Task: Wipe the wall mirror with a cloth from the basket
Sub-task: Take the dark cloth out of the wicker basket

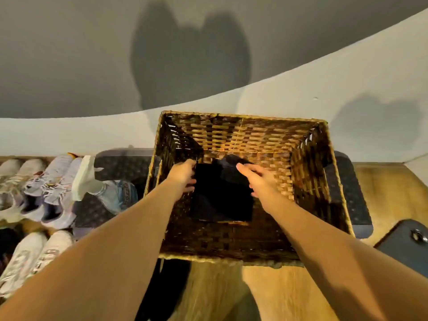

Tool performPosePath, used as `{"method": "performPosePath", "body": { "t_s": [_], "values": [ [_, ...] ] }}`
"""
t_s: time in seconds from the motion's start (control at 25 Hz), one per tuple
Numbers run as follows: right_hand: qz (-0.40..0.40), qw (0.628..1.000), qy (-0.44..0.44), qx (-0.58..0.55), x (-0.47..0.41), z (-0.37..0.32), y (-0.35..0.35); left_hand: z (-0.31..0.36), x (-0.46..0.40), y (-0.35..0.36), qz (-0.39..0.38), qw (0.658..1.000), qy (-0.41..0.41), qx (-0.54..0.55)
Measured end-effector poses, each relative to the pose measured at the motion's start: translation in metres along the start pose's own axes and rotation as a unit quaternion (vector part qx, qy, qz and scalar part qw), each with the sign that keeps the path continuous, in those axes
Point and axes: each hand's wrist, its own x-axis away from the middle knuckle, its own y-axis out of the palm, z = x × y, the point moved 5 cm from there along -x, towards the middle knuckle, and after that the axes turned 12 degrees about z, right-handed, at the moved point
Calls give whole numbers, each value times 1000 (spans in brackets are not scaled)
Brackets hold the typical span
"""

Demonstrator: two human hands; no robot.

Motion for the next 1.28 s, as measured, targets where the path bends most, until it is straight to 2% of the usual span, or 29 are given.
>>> {"method": "performPosePath", "body": {
  "t_s": [0.24,0.44,0.6,0.76,0.96,1.28],
  "values": [
    [102,991,-40,77,-27,35,18,-35,-31,18,66,990,41,-119],
    [142,981,5,130,-22,42,19,-46,-25,25,76,990,57,-108],
    [125,983,23,133,-23,59,24,-53,-18,25,84,987,72,-117],
    [65,996,11,57,-8,47,22,-45,-2,23,68,990,65,-102],
    [35,999,-40,1,42,-25,-9,15,65,9,64,993,92,-34],
    [31,990,-133,-43,197,-249,-129,195,253,-48,54,986,153,39]
  ]
}}
